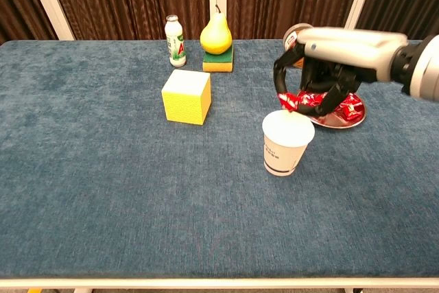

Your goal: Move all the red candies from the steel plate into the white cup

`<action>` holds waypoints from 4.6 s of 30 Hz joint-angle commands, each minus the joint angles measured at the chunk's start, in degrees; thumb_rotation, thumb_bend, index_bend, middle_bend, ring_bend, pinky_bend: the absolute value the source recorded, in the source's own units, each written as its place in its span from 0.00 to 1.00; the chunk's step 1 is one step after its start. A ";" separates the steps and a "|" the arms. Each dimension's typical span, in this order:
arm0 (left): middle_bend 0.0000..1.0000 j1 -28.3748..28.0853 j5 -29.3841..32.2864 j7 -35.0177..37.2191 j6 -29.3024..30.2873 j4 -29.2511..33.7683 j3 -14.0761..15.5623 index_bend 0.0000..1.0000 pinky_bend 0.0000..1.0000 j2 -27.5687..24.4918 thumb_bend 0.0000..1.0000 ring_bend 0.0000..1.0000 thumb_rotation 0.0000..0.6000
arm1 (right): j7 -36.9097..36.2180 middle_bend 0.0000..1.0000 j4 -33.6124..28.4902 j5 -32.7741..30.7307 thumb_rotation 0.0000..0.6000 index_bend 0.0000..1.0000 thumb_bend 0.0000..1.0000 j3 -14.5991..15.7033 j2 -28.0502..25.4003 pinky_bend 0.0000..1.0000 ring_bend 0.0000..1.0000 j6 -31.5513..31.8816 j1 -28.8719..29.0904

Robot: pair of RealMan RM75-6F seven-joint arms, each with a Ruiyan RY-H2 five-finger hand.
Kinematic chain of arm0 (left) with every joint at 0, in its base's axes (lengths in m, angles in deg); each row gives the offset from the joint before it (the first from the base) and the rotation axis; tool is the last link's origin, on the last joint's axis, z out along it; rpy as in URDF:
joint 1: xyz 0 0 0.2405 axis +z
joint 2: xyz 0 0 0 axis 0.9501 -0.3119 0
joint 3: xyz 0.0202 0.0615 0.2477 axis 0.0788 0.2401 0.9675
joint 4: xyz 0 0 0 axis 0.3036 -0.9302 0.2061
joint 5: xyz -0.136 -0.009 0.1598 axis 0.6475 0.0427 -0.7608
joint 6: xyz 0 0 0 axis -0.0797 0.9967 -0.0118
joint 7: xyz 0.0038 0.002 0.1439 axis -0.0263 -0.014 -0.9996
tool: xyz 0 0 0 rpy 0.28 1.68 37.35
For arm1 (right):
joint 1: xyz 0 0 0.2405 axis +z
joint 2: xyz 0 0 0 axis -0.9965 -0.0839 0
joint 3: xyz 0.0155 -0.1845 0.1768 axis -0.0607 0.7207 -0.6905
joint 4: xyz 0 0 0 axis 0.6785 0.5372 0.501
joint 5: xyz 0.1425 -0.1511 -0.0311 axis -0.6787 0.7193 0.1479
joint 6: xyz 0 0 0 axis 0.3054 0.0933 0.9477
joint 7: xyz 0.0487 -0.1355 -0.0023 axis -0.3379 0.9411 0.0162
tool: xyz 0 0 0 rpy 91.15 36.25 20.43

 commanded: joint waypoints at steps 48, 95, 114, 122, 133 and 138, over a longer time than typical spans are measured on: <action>0.21 0.67 0.13 1.07 0.00 -1.35 0.04 0.22 0.20 0.93 0.00 0.21 1.00 | 15.86 1.00 30.70 -28.45 1.00 0.42 0.23 -0.65 15.08 1.00 1.00 -5.46 7.24; 0.21 1.47 0.08 1.44 0.65 -1.16 0.03 0.22 0.20 0.61 0.00 0.21 1.00 | 6.08 1.00 -0.82 -3.18 1.00 0.64 0.39 1.92 -0.67 1.00 1.00 2.66 2.02; 0.21 1.54 0.38 1.96 0.34 -2.19 -0.04 0.22 0.20 1.31 0.00 0.21 1.00 | 6.55 1.00 -0.35 -4.82 1.00 0.28 0.16 1.53 -0.77 1.00 1.00 5.03 1.10; 0.21 0.99 0.17 1.88 -0.16 -2.38 -0.23 0.22 0.20 1.71 0.00 0.21 1.00 | 7.05 1.00 10.49 -15.69 1.00 0.38 0.16 -1.32 -0.53 1.00 1.00 2.29 1.90; 0.21 1.66 0.53 1.63 0.40 -1.83 -0.02 0.22 0.20 1.31 0.00 0.21 1.00 | 11.58 1.00 28.03 -23.49 1.00 0.40 0.20 -0.53 11.96 1.00 1.00 -4.24 6.18; 0.21 1.70 0.68 1.66 0.24 -1.85 -0.01 0.22 0.20 1.32 0.00 0.21 1.00 | 12.28 1.00 33.07 -24.30 1.00 0.42 0.23 -1.05 15.94 1.00 1.00 -5.86 7.91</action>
